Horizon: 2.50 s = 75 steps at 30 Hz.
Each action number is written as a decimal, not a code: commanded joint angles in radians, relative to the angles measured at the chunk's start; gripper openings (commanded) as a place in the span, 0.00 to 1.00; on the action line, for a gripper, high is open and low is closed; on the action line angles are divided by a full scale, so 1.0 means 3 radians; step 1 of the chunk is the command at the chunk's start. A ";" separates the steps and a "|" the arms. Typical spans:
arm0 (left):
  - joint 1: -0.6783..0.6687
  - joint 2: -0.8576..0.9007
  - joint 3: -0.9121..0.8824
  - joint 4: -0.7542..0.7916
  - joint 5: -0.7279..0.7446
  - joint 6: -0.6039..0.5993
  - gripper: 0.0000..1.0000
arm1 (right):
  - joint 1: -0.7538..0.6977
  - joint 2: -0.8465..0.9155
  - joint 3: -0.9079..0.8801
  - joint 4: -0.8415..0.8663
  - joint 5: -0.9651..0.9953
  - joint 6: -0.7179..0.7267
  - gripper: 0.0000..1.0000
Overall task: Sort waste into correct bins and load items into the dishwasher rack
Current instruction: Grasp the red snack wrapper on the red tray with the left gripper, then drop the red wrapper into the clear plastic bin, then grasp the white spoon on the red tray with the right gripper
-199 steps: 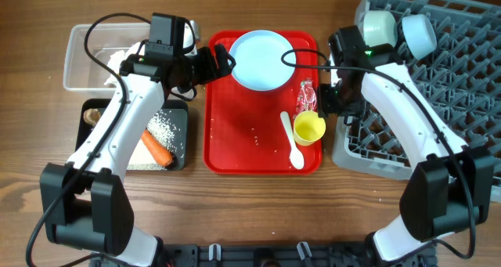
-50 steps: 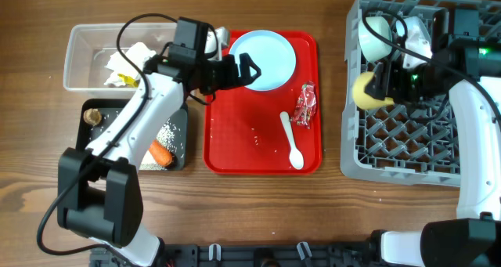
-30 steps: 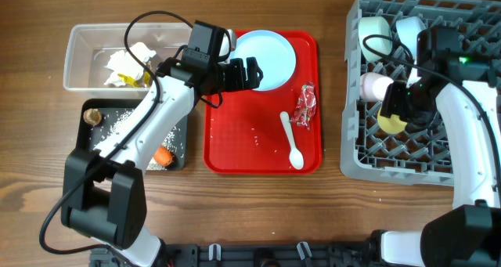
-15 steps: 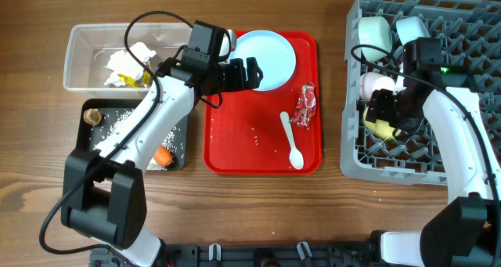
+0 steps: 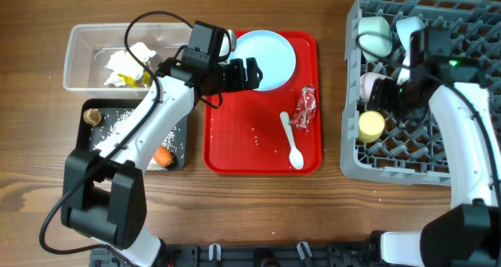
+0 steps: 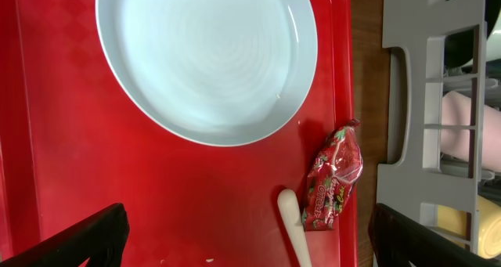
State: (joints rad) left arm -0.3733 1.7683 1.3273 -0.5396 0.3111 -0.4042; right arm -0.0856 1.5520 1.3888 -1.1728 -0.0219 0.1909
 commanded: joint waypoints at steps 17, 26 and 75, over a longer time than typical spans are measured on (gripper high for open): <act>-0.1347 0.0930 -0.0005 0.0819 -0.0880 0.0614 0.85 | 0.0023 -0.0191 0.0581 0.0095 -0.0607 -0.0230 0.86; -0.1347 0.1175 -0.0005 0.1068 -0.0880 0.0615 0.37 | 0.0023 -0.0189 0.0581 0.0095 -0.0605 -0.0282 0.86; 0.1031 -0.0014 0.0001 0.0362 -0.0692 0.0627 1.00 | 0.0272 -0.0090 0.0538 0.0116 -0.0966 -0.0474 0.85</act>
State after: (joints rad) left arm -0.0406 1.7687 1.3277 -0.4309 0.0795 -0.2218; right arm -0.0628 1.5005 1.5505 -1.1435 -0.2554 0.0841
